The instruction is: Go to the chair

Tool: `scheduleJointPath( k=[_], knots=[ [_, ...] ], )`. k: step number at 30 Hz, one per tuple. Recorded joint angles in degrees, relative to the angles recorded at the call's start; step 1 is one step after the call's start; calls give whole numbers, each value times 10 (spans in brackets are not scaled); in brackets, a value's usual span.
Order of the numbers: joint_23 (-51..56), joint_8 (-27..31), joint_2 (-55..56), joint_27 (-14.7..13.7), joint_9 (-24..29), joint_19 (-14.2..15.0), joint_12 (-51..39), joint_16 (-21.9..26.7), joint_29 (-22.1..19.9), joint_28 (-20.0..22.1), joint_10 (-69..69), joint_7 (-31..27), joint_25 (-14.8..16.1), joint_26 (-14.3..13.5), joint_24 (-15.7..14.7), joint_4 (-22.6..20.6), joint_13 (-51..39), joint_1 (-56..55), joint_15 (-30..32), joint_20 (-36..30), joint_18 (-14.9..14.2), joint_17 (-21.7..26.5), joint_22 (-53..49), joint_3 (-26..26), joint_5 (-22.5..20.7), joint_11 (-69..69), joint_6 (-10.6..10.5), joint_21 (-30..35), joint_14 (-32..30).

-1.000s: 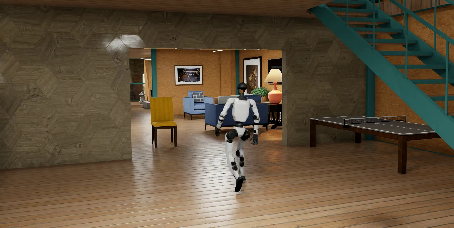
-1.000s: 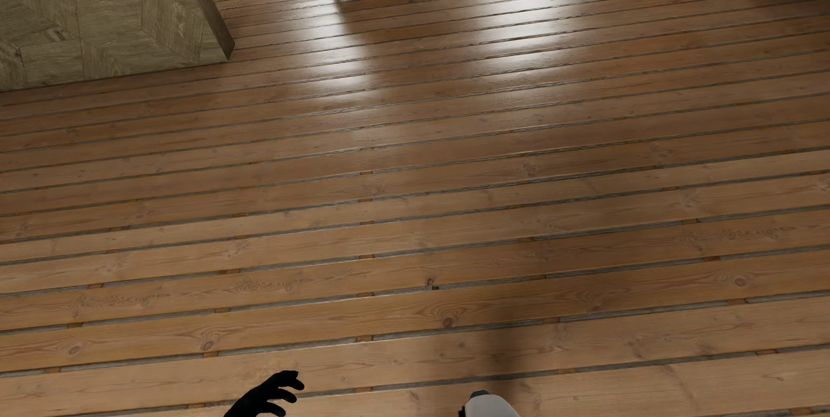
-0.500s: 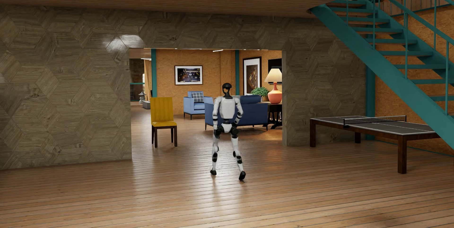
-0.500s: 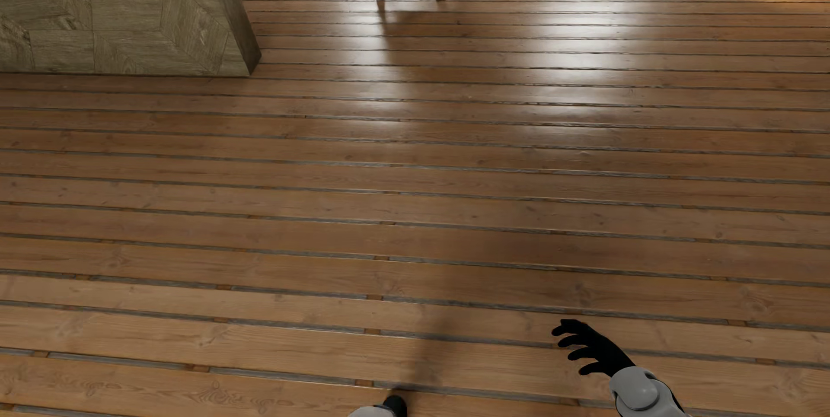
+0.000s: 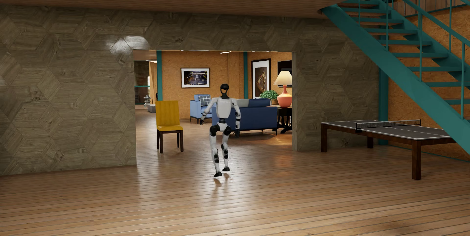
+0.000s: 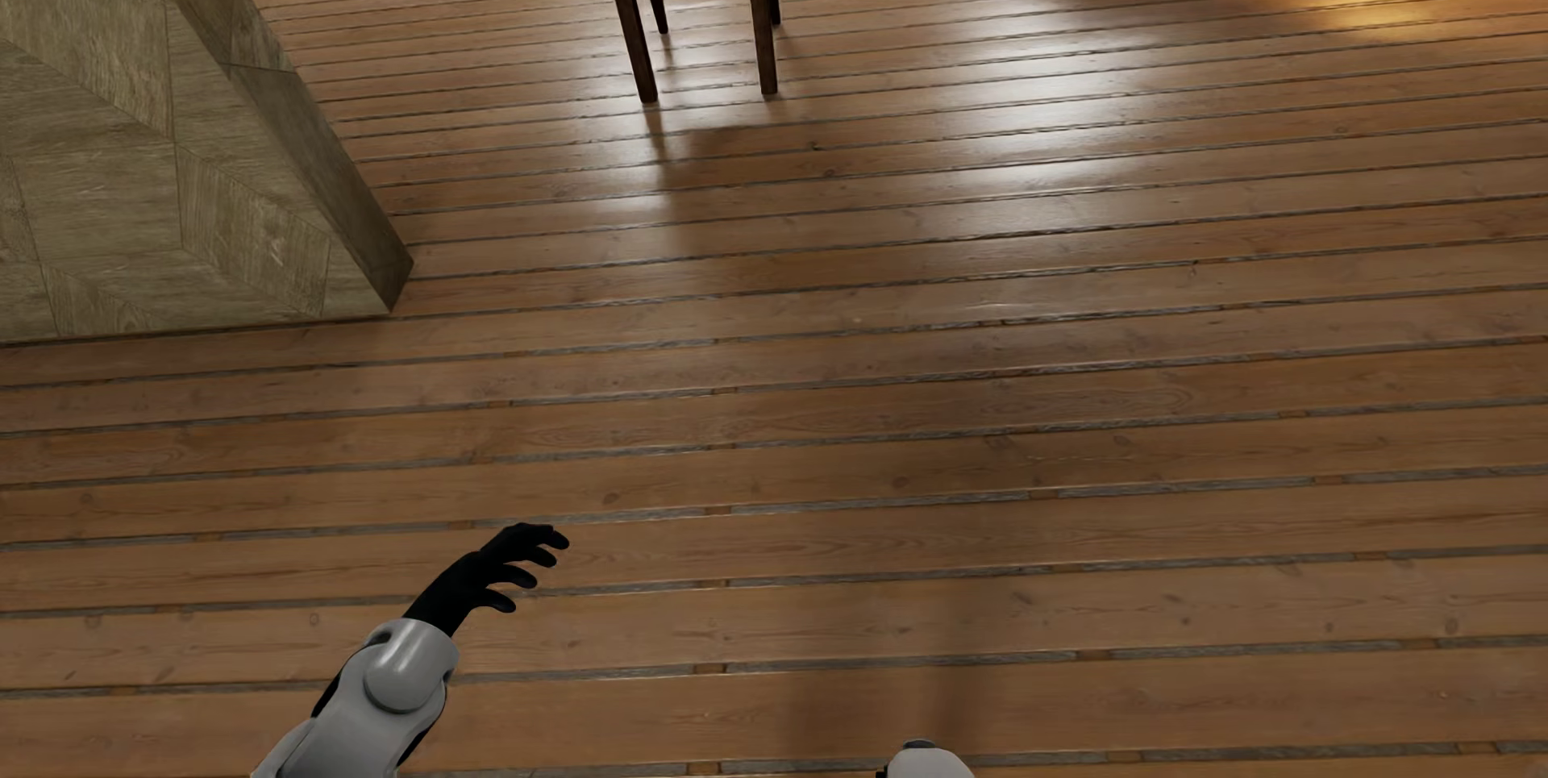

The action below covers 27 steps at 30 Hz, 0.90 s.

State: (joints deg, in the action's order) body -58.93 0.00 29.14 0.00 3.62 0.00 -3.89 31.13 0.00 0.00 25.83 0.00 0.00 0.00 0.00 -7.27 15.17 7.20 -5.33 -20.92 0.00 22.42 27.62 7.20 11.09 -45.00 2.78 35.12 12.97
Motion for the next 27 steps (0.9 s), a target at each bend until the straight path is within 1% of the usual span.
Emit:
scheduleJointPath(
  k=[1,2,3,4,5,6,7,8,9,10,11,12,13,14,15,16,17,18,19,20,21,22,23,25,27],
  knots=[
    [-10,0,0,0,-7,0,-5,-3,0,0,0,0,0,0,0,3,-2,6,13,-1,0,-1,1,1,3,83,-1,7,8],
    [-20,0,-4,0,-15,0,-5,-8,0,0,1,0,0,0,0,8,-5,9,26,-10,0,-3,7,1,7,123,0,15,11],
    [-28,0,-9,0,-22,0,-2,-15,0,0,-1,0,0,0,0,14,-10,15,65,-20,0,-6,19,1,14,311,0,21,10],
    [-31,0,-17,0,-24,0,6,-25,0,0,-1,0,0,0,0,22,-14,25,95,-31,0,-7,37,4,19,365,-1,22,4],
    [-27,0,-3,0,-26,0,22,-35,0,0,2,0,0,0,0,28,-20,40,70,-45,0,-9,59,2,24,195,3,22,-1],
    [-22,0,5,0,-32,0,40,-45,0,0,14,0,0,0,0,38,-24,44,53,-61,0,-11,88,6,25,174,8,17,-14],
    [-15,0,16,0,-32,0,60,-61,0,0,31,0,0,0,0,56,-30,47,84,-76,0,-16,127,5,28,126,2,10,-43],
    [-28,0,24,0,-25,0,81,-83,0,0,69,0,0,0,0,69,-48,46,102,-83,0,-21,189,-12,20,76,-10,5,-92],
    [-23,0,24,0,-24,0,108,-103,0,0,135,0,0,0,0,83,-64,16,84,-90,0,-15,246,-22,11,42,-15,5,-143],
    [-20,0,0,0,-21,0,129,-118,0,0,219,0,0,0,0,98,-80,-29,55,-112,0,-14,282,-24,6,32,-20,-22,-184],
    [5,0,-28,0,-19,0,151,-120,0,0,306,0,0,0,0,99,-85,-77,33,-148,0,-4,276,-32,-1,39,-22,-50,-210],
    [29,0,-51,0,-17,0,171,-116,0,0,369,0,0,0,0,91,-89,-117,21,-186,0,6,255,-50,0,42,-21,-86,-232],
    [49,0,-82,0,-14,0,192,-106,0,0,390,0,0,0,0,90,-93,-145,15,-210,0,18,221,-77,-5,60,-19,-115,-258],
    [63,0,-100,0,-13,0,212,-94,0,0,376,0,0,0,0,87,-99,-172,11,-223,0,32,181,-105,-7,72,-15,-133,-285],
    [76,0,-125,0,-10,0,234,-86,0,0,332,0,0,0,0,84,-109,-187,7,-223,0,47,141,-124,-10,85,-13,-146,-300],
    [90,0,-155,0,-7,0,253,-81,0,0,271,0,0,0,0,83,-120,-195,1,-218,0,61,107,-136,-14,101,-13,-157,-300],
    [98,0,-143,0,-5,0,263,-79,0,0,199,0,0,0,0,76,-133,-199,-5,-214,0,69,88,-144,-11,80,-6,-173,-285],
    [123,0,-199,0,5,0,277,-79,0,0,126,0,0,0,0,80,-139,-181,-5,-212,0,87,58,-144,-22,106,-19,-171,-269],
    [115,0,-177,0,-2,0,270,-83,0,0,65,0,0,0,0,64,-158,-193,-9,-211,0,93,62,-158,-15,96,-9,-180,-252],
    [102,0,-194,0,3,0,263,-94,0,0,21,0,0,0,0,63,-175,-183,-15,-206,0,94,76,-163,-20,99,-13,-187,-206],
    [91,0,-197,0,0,0,255,-97,0,0,-4,0,0,0,0,64,-194,-184,-22,-205,0,92,75,-164,-26,101,-12,-191,-151],
    [87,0,-215,0,3,0,244,-98,0,0,-17,0,0,0,0,63,-208,-183,-29,-204,0,88,78,-159,-34,114,-15,-193,-112],
    [92,0,-210,0,6,0,232,-95,0,0,-20,0,0,0,0,62,-218,-188,-35,-209,0,84,79,-153,-33,97,-17,-190,-100],
    [111,0,-224,0,9,0,207,-86,0,0,-19,0,0,0,0,62,-225,-200,-42,-212,0,76,81,-141,-36,98,-23,-172,-132],
    [133,0,-240,0,6,0,188,-69,0,0,-10,0,0,0,0,70,-214,-204,-42,-219,0,68,78,-132,-40,104,-29,-138,-188]
  ],
)
